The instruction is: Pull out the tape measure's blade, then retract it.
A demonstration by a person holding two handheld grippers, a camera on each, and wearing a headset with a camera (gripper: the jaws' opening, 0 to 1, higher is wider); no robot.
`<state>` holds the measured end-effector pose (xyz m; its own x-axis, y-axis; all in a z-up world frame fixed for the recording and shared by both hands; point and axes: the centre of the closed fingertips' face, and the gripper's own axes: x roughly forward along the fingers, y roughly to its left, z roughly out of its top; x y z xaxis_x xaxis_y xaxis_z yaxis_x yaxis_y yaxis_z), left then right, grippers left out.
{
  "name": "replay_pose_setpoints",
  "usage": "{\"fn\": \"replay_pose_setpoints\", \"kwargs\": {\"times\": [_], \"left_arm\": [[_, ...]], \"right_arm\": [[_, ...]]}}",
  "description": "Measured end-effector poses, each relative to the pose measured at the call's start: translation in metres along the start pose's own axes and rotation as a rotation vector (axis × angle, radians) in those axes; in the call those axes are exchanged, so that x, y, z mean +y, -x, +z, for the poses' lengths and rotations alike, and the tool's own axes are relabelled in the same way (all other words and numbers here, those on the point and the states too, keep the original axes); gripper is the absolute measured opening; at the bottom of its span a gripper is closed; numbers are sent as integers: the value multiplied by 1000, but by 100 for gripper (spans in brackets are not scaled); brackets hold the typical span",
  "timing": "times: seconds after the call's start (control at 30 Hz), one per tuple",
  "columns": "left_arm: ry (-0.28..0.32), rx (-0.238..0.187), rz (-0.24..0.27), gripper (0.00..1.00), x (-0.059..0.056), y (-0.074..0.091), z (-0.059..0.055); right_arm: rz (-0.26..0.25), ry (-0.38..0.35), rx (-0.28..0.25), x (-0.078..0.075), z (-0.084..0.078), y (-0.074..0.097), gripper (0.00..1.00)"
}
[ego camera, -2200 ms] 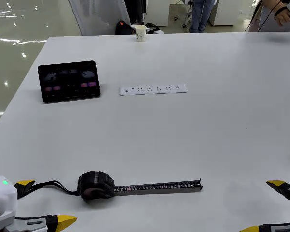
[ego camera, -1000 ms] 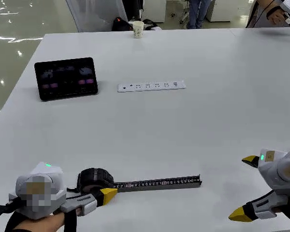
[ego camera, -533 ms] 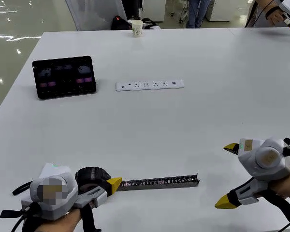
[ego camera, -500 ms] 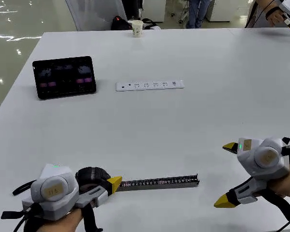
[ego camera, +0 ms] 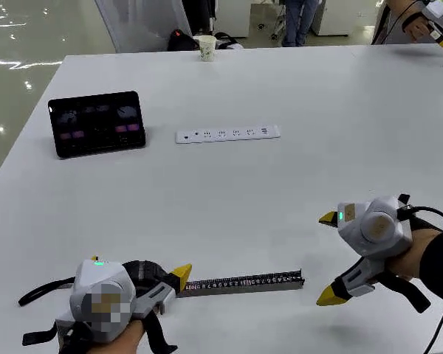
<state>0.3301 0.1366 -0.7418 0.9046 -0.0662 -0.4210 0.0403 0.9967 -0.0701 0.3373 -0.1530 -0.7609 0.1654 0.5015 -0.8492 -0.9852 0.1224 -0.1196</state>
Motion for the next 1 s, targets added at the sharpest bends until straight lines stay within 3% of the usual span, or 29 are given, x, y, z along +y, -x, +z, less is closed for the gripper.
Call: {"fn": "replay_pose_setpoints", "kwargs": {"times": [0.1,0.17,0.2,0.27,0.47,0.87,1.0], "left_arm": [[64,16,-1,99,0,-4,-8],[24,-24,4,99,1,-4,-5],[-6,-24,5,99,1,-4,-5],[-1,-2,-2,99,-1,-5,-12],[-55,7,-25,99,0,-4,-18],[-49,-7,-38,99,2,-3,-16],[-54,-7,-34,99,3,-3,-16]], "right_arm": [[18,13,5,-1,1,-7,88],[30,16,15,-1,1,-12,86],[34,19,19,-1,0,-14,86],[43,23,33,-1,-2,-18,84],[73,27,45,3,-6,-26,78],[159,60,52,16,-3,-32,42],[176,80,79,21,-8,-37,37]]}}
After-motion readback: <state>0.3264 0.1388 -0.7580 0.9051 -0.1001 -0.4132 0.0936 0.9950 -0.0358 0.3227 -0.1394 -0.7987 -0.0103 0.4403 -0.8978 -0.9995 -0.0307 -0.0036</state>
